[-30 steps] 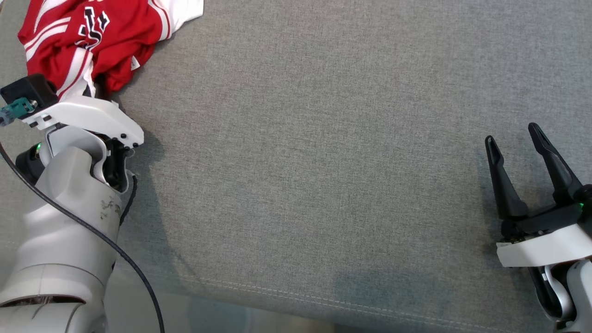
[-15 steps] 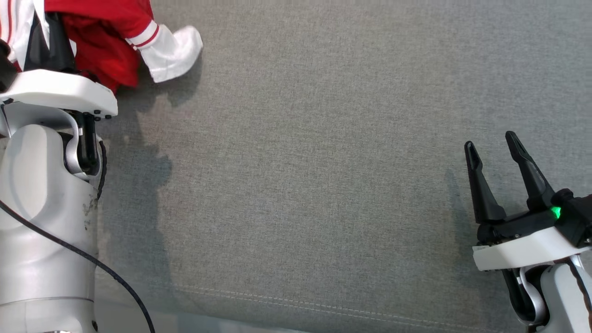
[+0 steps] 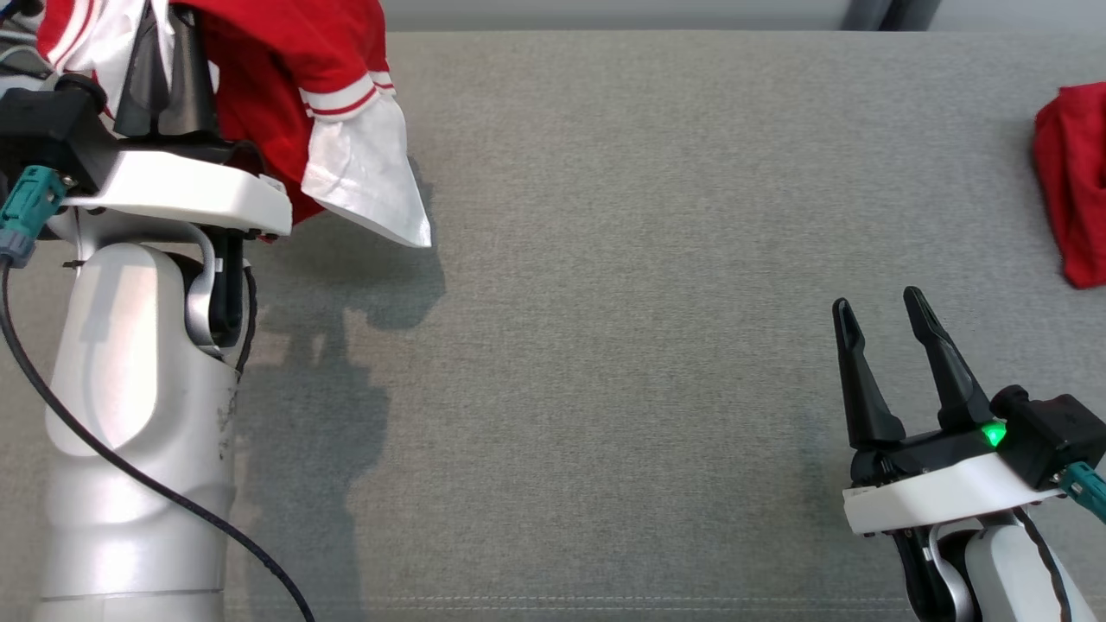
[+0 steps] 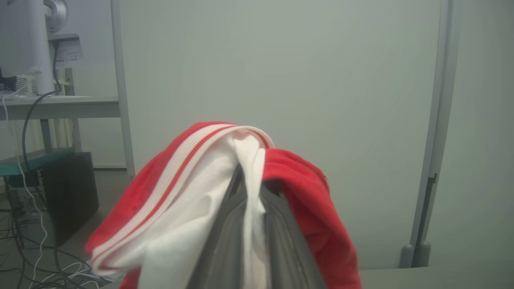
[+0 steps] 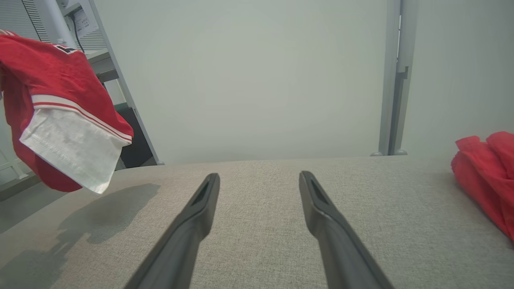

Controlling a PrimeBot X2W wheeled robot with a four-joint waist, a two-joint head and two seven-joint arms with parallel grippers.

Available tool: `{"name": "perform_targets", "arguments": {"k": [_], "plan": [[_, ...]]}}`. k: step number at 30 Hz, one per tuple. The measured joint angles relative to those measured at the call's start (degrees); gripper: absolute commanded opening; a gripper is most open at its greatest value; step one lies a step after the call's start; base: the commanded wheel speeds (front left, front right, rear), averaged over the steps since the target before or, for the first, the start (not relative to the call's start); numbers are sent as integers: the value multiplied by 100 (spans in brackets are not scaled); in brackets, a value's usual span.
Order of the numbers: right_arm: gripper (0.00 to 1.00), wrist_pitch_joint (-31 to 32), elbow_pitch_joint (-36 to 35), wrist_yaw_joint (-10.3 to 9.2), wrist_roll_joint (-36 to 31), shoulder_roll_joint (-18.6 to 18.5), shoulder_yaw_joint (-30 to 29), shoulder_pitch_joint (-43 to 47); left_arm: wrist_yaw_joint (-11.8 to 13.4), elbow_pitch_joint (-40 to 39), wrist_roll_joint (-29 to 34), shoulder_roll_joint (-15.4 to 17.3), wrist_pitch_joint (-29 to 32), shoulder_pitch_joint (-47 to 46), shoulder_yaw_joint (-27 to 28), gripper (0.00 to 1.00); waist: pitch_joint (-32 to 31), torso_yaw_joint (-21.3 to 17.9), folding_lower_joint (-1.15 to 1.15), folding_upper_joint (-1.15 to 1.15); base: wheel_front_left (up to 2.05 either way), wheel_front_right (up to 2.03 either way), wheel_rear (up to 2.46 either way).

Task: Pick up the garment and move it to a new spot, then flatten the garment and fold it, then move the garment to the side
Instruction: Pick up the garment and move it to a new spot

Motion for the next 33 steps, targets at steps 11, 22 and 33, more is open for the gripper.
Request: {"name": "perform_targets", "arguments": {"k": [11, 22, 33], "plan": [[100, 0, 33, 0, 41, 155, -31, 258, -147, -70, -2, -210, 0, 237, -480, 0, -432, -806, 0, 0, 0, 0, 0], [100, 0, 34, 0, 116, 181, 3, 338, -137, 325, -326, -368, 8, 651, -1254, 0, -443, -1315, 0, 0, 0, 0, 0], [100, 0, 157, 0, 291, 197, 241, 321, -38, 1644, -872, -358, 7, 1043, -2229, 0, -298, -1461, 0, 0, 0, 0, 0]]}}
